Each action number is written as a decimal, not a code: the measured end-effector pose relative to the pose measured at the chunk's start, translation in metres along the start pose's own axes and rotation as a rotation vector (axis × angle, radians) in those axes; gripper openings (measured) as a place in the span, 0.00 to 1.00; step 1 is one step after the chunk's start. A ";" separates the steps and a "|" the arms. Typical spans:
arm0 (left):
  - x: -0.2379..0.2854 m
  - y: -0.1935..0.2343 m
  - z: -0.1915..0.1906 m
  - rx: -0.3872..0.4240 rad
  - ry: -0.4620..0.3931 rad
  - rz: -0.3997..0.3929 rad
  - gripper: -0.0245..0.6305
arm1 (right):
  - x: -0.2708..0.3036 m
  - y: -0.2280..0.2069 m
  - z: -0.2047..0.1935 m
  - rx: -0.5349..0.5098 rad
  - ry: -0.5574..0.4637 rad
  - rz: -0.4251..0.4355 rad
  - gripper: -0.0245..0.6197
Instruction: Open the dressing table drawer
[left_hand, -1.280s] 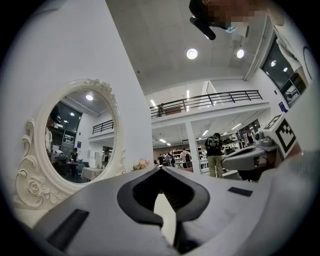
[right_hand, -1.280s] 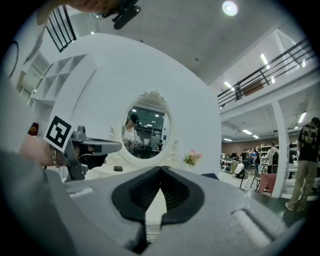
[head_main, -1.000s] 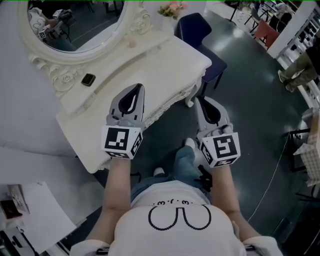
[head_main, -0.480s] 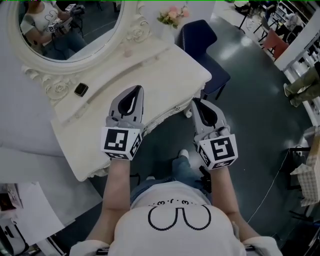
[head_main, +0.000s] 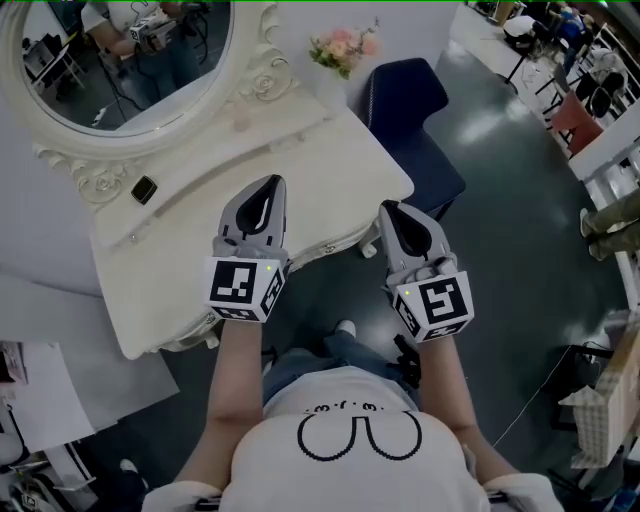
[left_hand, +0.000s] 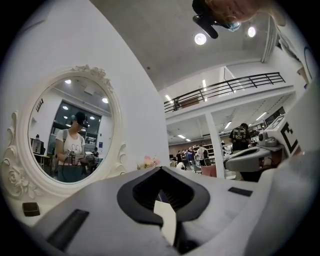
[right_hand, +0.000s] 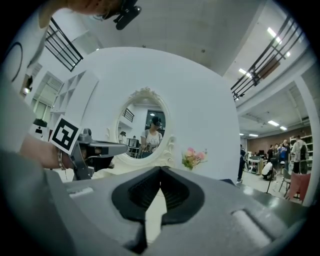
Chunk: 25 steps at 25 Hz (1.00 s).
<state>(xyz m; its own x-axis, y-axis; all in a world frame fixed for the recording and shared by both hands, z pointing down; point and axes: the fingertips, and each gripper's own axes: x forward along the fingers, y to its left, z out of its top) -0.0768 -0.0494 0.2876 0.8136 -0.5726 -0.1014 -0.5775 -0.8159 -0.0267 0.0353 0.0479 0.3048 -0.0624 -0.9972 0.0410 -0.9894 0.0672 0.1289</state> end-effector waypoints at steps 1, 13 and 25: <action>0.005 -0.004 -0.002 -0.001 0.003 0.014 0.04 | 0.000 -0.007 -0.002 0.005 -0.003 0.013 0.04; 0.044 -0.004 -0.031 -0.018 0.061 0.133 0.04 | 0.031 -0.056 -0.023 0.050 -0.018 0.077 0.04; 0.133 0.035 -0.094 -0.095 0.178 0.210 0.04 | 0.116 -0.108 -0.052 0.034 0.054 0.154 0.04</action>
<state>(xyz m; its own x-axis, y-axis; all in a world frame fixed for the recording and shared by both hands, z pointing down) 0.0178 -0.1620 0.3665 0.6806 -0.7281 0.0815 -0.7326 -0.6770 0.0701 0.1417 -0.0732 0.3473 -0.2073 -0.9720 0.1109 -0.9726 0.2170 0.0838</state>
